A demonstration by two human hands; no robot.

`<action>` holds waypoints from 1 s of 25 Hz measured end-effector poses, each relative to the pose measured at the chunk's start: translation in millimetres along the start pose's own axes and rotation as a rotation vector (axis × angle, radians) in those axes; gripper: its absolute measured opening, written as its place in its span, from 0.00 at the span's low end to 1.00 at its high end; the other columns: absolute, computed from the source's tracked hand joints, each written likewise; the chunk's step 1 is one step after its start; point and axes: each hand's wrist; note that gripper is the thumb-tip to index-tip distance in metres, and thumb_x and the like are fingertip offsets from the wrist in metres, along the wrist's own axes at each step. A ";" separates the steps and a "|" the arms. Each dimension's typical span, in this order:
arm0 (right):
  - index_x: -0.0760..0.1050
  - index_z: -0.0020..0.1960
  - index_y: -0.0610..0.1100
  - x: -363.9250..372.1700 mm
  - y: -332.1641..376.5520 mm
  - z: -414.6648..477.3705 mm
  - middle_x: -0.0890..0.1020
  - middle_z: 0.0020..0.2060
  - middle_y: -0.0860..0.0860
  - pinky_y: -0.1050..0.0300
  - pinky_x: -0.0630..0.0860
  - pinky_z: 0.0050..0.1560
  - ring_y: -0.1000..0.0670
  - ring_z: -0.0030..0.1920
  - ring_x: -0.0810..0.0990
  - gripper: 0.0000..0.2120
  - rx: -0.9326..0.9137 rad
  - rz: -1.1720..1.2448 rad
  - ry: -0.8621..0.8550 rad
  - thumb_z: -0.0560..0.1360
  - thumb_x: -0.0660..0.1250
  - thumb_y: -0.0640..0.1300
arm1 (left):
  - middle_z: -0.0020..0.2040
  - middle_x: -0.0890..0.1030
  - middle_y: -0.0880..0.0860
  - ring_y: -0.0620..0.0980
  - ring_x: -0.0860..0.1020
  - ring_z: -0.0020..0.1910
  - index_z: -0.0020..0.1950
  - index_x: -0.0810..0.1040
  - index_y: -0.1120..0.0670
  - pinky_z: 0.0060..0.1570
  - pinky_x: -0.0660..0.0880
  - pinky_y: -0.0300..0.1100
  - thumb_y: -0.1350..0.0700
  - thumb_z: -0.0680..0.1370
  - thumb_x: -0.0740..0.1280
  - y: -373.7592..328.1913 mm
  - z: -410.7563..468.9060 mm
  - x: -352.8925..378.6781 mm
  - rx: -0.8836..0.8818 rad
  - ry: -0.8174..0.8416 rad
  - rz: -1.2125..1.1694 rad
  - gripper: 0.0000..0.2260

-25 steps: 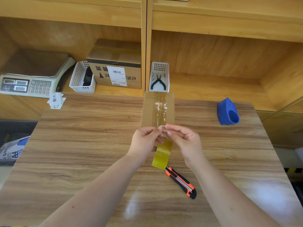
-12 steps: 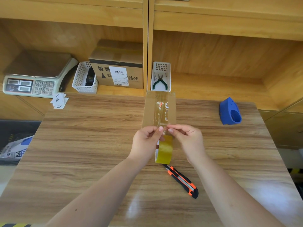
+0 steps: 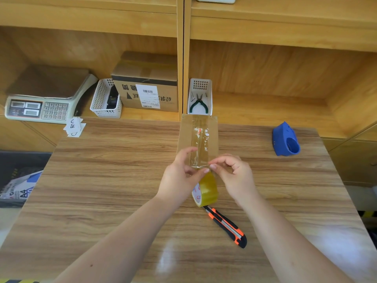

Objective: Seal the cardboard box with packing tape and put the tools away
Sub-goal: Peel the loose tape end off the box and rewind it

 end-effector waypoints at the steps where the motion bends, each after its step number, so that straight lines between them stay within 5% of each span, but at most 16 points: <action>1: 0.83 0.40 0.56 -1.3 0.1 0.4 0.83 0.41 0.56 0.44 0.75 0.57 0.48 0.52 0.79 0.11 0.019 0.005 0.007 0.71 0.73 0.40 | 0.34 0.85 0.49 0.42 0.78 0.29 0.61 0.70 0.40 0.38 0.76 0.37 0.46 0.73 0.73 0.1 0.6 -1.1 0.061 0.014 0.073 0.19; 4: 0.83 0.41 0.57 -5.3 1.3 3.3 0.84 0.40 0.56 0.49 0.76 0.54 0.49 0.48 0.80 0.11 0.034 0.015 0.039 0.72 0.73 0.40 | 0.35 0.86 0.47 0.47 0.79 0.32 0.55 0.76 0.42 0.37 0.77 0.44 0.45 0.75 0.70 0.0 3.8 -3.3 0.136 0.039 0.176 0.10; 16: 0.82 0.40 0.50 -5.4 15.8 14.5 0.85 0.35 0.57 0.67 0.74 0.43 0.60 0.39 0.80 0.11 0.040 0.122 0.091 0.71 0.72 0.34 | 0.36 0.82 0.48 0.44 0.72 0.34 0.43 0.82 0.45 0.36 0.69 0.37 0.44 0.71 0.74 5.5 11.4 -2.3 0.087 -0.069 0.074 0.07; 19: 0.83 0.41 0.48 -3.7 25.6 18.9 0.85 0.36 0.57 0.69 0.74 0.44 0.60 0.40 0.80 0.09 0.021 0.111 0.119 0.71 0.72 0.34 | 0.47 0.80 0.41 0.46 0.73 0.51 0.52 0.78 0.45 0.48 0.68 0.30 0.47 0.66 0.78 7.1 10.9 2.9 0.152 -0.098 0.119 0.17; 25: 0.83 0.42 0.46 -2.6 45.0 20.0 0.86 0.36 0.52 0.65 0.78 0.45 0.54 0.42 0.85 0.10 0.034 0.175 0.188 0.72 0.70 0.32 | 0.62 0.72 0.41 0.46 0.66 0.65 0.65 0.69 0.40 0.62 0.71 0.48 0.39 0.59 0.79 17.1 15.2 -1.9 0.127 -0.001 0.115 0.37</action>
Point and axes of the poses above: each hand's wrist, its own z-axis towards the middle knuckle, its own x-axis out of the palm, y = z × x
